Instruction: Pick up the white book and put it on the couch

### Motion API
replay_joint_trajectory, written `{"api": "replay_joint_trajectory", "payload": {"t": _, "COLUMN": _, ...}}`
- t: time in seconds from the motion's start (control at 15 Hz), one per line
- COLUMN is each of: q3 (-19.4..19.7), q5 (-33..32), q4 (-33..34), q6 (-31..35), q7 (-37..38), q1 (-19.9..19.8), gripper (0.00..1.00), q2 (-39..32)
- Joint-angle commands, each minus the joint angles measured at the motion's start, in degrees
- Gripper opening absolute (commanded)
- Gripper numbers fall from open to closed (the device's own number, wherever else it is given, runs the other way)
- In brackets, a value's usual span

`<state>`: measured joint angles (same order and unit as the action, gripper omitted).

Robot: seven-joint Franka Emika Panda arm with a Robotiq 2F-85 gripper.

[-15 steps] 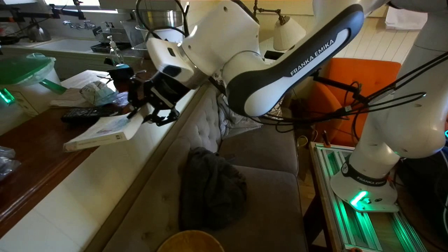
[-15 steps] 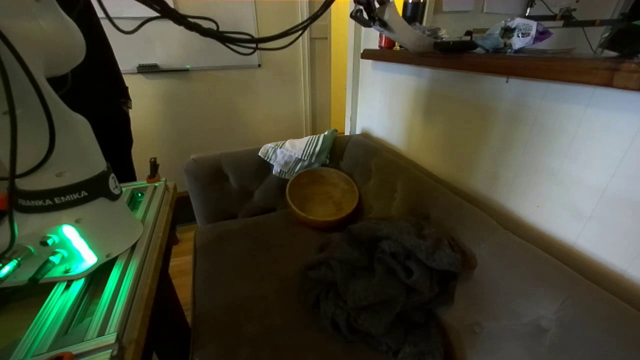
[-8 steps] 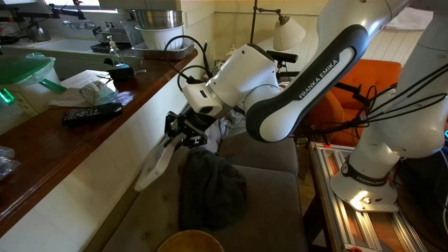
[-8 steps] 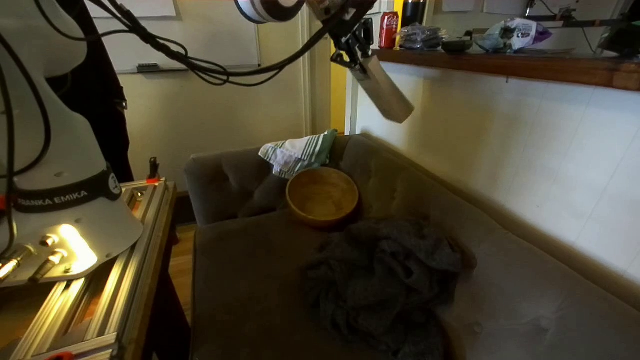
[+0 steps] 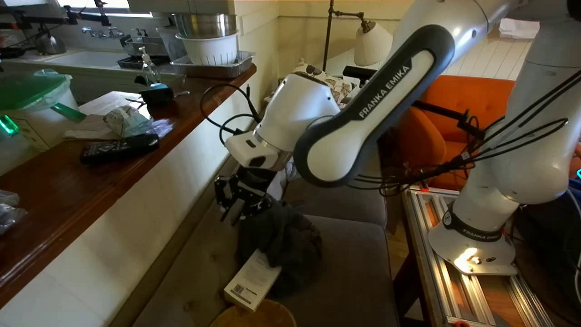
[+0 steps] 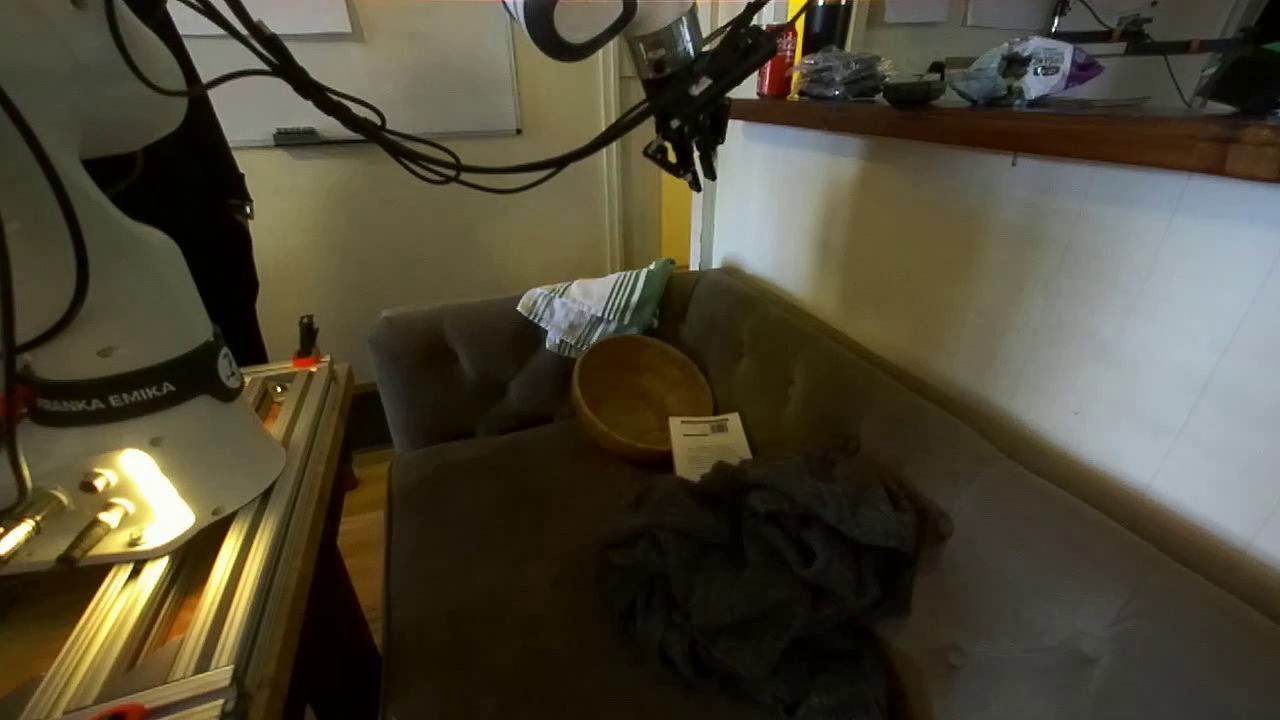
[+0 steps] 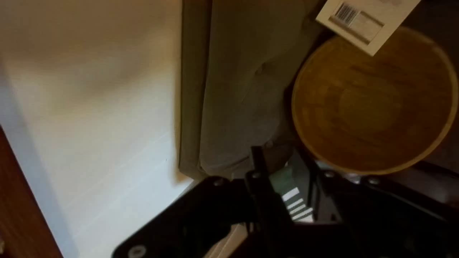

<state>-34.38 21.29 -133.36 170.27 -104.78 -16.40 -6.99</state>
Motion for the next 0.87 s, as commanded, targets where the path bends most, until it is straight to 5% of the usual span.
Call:
{"api": "replay_joint_trajectory", "payload": {"t": 0.0, "q3": 5.8, "q5": -5.7, "q4": -0.6, "q6": -3.1, "q7": 6.0, "q1": -1.3, "gripper": 0.53, "q2": 3.1}}
{"api": "replay_joint_trajectory", "payload": {"t": 0.07, "q3": 14.7, "q5": -10.5, "q4": -1.4, "q6": -2.1, "q7": 10.4, "q1": 4.7, "gripper": 0.59, "q2": 4.0}}
{"api": "replay_joint_trajectory", "payload": {"t": 0.33, "q3": 26.2, "q5": -25.6, "q4": 1.4, "q6": -6.5, "q7": 20.7, "q1": 10.0, "gripper": 0.88, "q2": 2.4}}
{"api": "replay_joint_trajectory", "payload": {"t": 0.4, "q3": 27.6, "q5": -27.3, "q4": 2.3, "q6": -7.4, "q7": 23.5, "q1": 11.1, "gripper": 0.95, "q2": 1.8}}
{"api": "replay_joint_trajectory", "payload": {"t": 0.47, "q3": 24.9, "q5": -23.2, "q4": 0.6, "q6": -4.8, "q7": 18.3, "q1": 8.2, "gripper": 0.78, "q2": 2.0}}
{"api": "replay_joint_trajectory", "payload": {"t": 0.6, "q3": 26.7, "q5": -25.1, "q4": 1.2, "q6": -5.7, "q7": 21.2, "q1": 9.8, "gripper": 0.92, "q2": 1.9}}
{"api": "replay_joint_trajectory", "payload": {"t": 0.8, "q3": 26.8, "q5": -25.2, "q4": 1.5, "q6": -6.1, "q7": 21.9, "q1": 10.4, "gripper": 0.95, "q2": 1.8}}
